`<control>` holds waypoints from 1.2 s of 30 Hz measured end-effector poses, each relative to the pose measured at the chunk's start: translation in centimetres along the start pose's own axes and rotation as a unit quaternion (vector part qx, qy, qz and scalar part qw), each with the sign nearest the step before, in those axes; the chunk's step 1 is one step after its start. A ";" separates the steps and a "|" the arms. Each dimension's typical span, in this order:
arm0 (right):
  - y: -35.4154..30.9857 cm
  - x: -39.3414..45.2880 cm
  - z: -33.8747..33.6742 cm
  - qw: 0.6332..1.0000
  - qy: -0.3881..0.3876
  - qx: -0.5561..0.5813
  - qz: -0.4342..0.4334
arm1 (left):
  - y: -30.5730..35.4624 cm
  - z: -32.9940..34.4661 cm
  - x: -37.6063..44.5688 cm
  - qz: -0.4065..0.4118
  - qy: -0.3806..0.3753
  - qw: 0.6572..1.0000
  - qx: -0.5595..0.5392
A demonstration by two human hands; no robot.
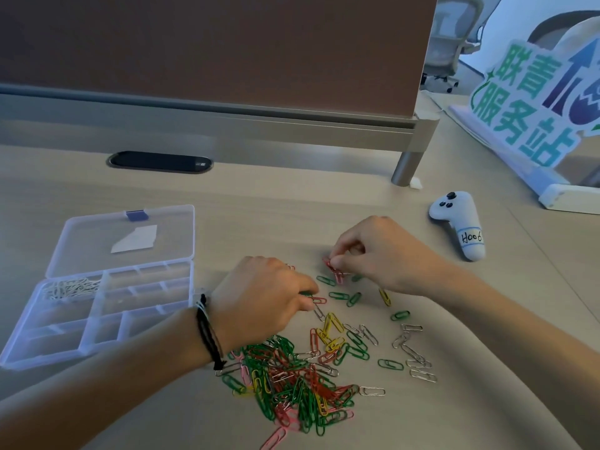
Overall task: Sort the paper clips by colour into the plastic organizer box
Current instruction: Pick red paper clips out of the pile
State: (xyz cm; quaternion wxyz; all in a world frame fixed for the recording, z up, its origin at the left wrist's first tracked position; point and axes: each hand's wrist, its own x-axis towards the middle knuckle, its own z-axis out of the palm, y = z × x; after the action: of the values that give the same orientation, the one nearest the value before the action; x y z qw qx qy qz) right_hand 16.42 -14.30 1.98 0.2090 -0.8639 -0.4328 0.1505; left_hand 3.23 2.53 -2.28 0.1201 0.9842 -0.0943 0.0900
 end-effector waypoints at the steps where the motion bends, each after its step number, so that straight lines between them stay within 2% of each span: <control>1: 0.1 -0.5 -0.2 0.997 -0.001 0.081 0.010 | 0.3 -0.2 0.2 0.001 -0.018 0.999 0.026; 4: 0.3 -1.9 -0.2 0.959 -0.008 0.280 0.040 | 1.4 -1.0 1.1 0.010 -0.083 0.990 0.114; 9: 1.1 -2.2 0.4 0.904 0.015 0.414 0.108 | 1.7 -1.8 2.7 0.021 -0.159 0.978 0.137; 13: 1.2 -2.7 0.7 0.865 0.013 0.483 0.135 | 1.7 -1.2 2.6 0.082 -0.124 0.963 0.225; 14: 1.2 -2.8 0.9 0.858 0.011 0.493 0.140 | 1.6 -1.1 2.4 0.085 -0.116 0.965 0.218; 16: 1.1 -3.0 1.3 0.850 0.005 0.506 0.145 | 1.3 -0.9 1.9 0.059 -0.102 0.989 0.092; 17: 1.0 -3.0 1.4 0.849 0.003 0.508 0.145 | 1.2 -0.9 1.6 0.026 -0.090 0.995 -0.024; 18: 0.8 -3.0 1.5 0.848 0.001 0.510 0.144 | 1.3 -1.0 1.3 -0.016 -0.075 0.983 -0.169; 19: 0.4 -3.0 1.5 0.846 -0.003 0.514 0.138 | 1.3 -1.0 0.9 -0.060 -0.064 0.943 -0.321; 21: -0.4 -2.8 1.5 0.841 -0.013 0.528 0.120 | 1.4 -0.9 0.4 -0.121 -0.077 0.811 -0.568; 23: -1.5 -2.5 1.6 0.843 -0.017 0.529 0.097 | 1.7 -0.7 0.0 -0.146 -0.076 0.694 -0.701; 24: -2.0 -2.5 1.7 0.852 -0.009 0.517 0.084 | 1.9 -0.7 0.1 -0.155 -0.069 0.656 -0.735; 27: -4.0 -2.2 2.2 0.892 0.036 0.450 0.028 | 2.2 -1.0 0.1 -0.206 -0.049 0.581 -0.786; 29: -5.4 -2.0 2.3 0.910 0.050 0.411 -0.014 | 2.3 -1.1 0.2 -0.247 -0.049 0.511 -0.822; 32: -7.2 -1.7 1.7 0.950 0.096 0.292 -0.051 | 2.0 -1.0 0.5 -0.292 -0.057 0.432 -0.851; 34: -8.3 -1.3 1.4 0.948 0.125 0.288 -0.053 | 2.0 -0.9 0.8 -0.318 -0.067 0.383 -0.864; 36: -9.0 -0.8 1.3 0.929 0.132 0.345 -0.030 | 2.3 -0.8 1.5 -0.332 -0.064 0.339 -0.878</control>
State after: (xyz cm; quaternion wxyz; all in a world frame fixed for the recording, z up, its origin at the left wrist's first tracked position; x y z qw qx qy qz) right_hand 9.27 -9.80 5.35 0.5537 -0.7371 -0.3487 0.1692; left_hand 4.05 0.34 -0.73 0.9287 0.2648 0.2081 -0.1554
